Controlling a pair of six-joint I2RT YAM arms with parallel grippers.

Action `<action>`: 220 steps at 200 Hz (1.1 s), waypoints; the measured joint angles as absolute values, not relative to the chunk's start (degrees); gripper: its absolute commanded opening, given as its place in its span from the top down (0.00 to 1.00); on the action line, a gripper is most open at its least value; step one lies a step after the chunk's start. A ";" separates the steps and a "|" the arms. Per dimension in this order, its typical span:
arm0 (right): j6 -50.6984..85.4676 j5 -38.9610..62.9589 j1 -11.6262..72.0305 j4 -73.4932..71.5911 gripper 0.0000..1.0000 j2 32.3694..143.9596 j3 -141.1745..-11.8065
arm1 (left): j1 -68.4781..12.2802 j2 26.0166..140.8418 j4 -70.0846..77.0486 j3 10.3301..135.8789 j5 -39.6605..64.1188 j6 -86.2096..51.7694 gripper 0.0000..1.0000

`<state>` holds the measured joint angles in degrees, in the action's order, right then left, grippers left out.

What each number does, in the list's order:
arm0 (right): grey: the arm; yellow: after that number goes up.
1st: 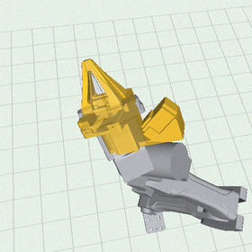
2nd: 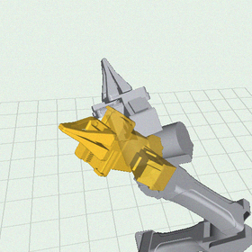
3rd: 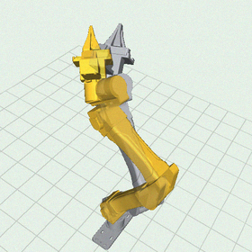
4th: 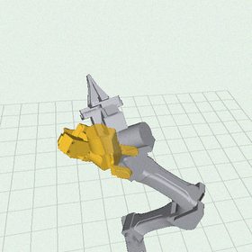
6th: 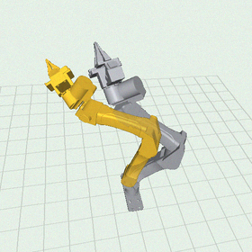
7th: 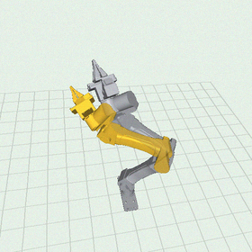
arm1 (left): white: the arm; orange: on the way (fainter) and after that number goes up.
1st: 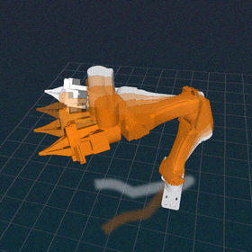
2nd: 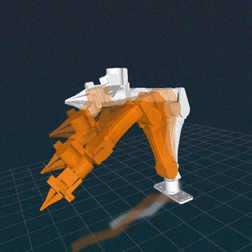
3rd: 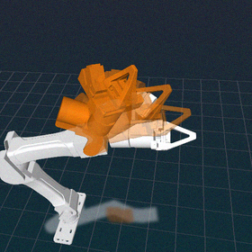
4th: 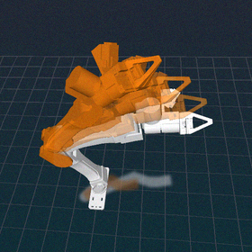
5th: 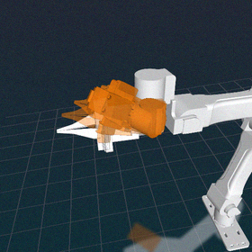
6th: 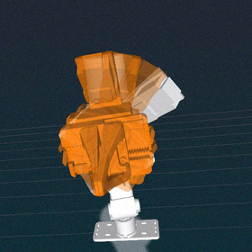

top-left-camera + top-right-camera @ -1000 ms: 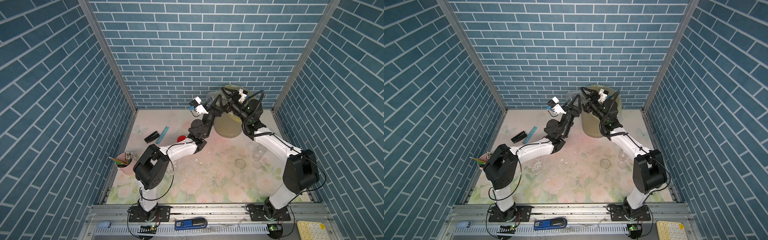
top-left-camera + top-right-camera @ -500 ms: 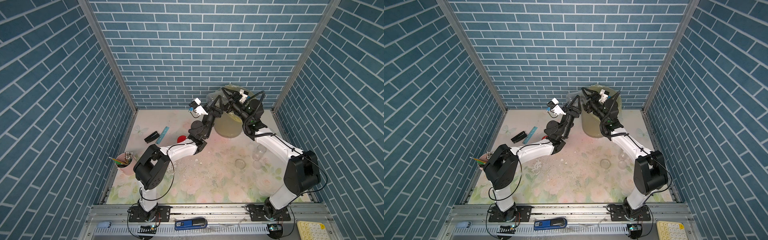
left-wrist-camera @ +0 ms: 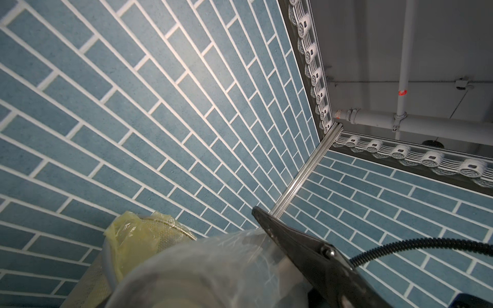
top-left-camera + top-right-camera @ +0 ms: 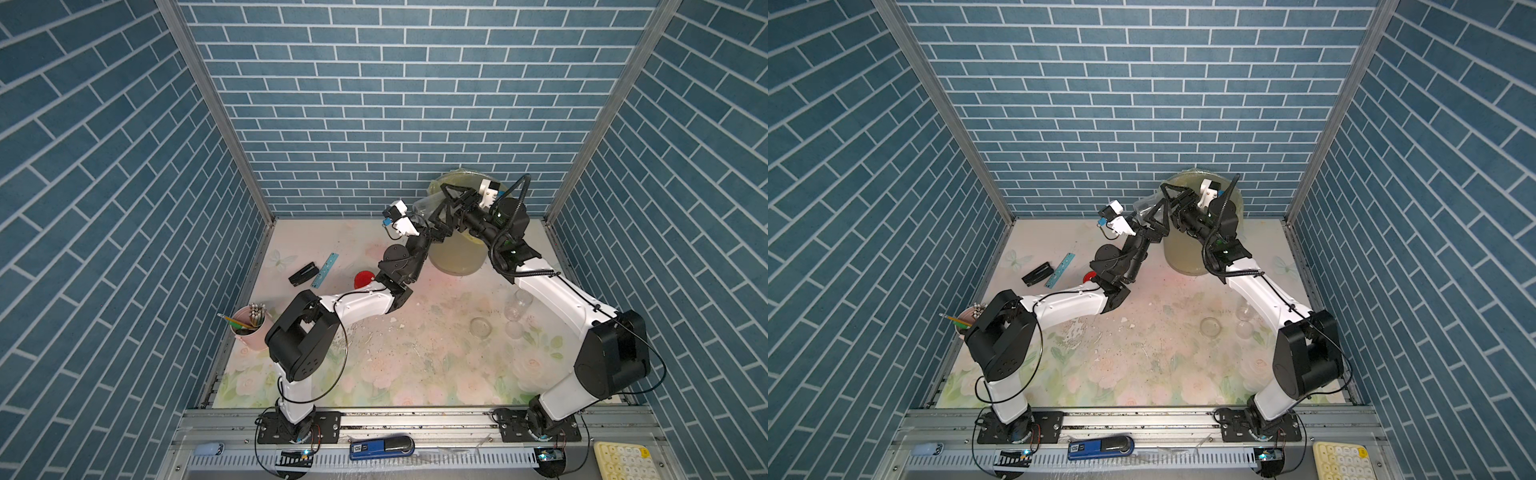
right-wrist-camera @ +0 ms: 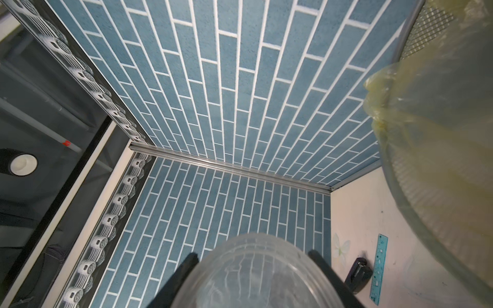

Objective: Empty moldy rice from jars
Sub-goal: Place the jar at the center of the board.

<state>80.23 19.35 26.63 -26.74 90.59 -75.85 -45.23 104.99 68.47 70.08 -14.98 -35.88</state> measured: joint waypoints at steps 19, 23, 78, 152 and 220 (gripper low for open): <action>76.23 19.42 26.61 -23.07 0.85 90.39 -77.84 | -45.25 102.76 67.22 67.51 -15.03 -34.87 0.01; 75.46 19.44 26.59 -22.35 0.85 90.30 -78.24 | -45.28 102.21 66.92 66.96 -15.03 -34.61 0.00; 63.68 20.82 25.32 -10.02 0.87 88.62 -83.90 | -45.28 89.60 59.81 55.37 -16.32 -31.11 0.00; 45.65 17.65 26.76 11.46 0.87 76.69 -79.57 | -45.36 69.78 33.61 44.58 -23.18 -24.93 0.00; 32.58 7.66 32.25 16.36 0.85 65.47 -57.36 | -45.63 65.76 20.43 40.14 -29.04 -21.21 0.00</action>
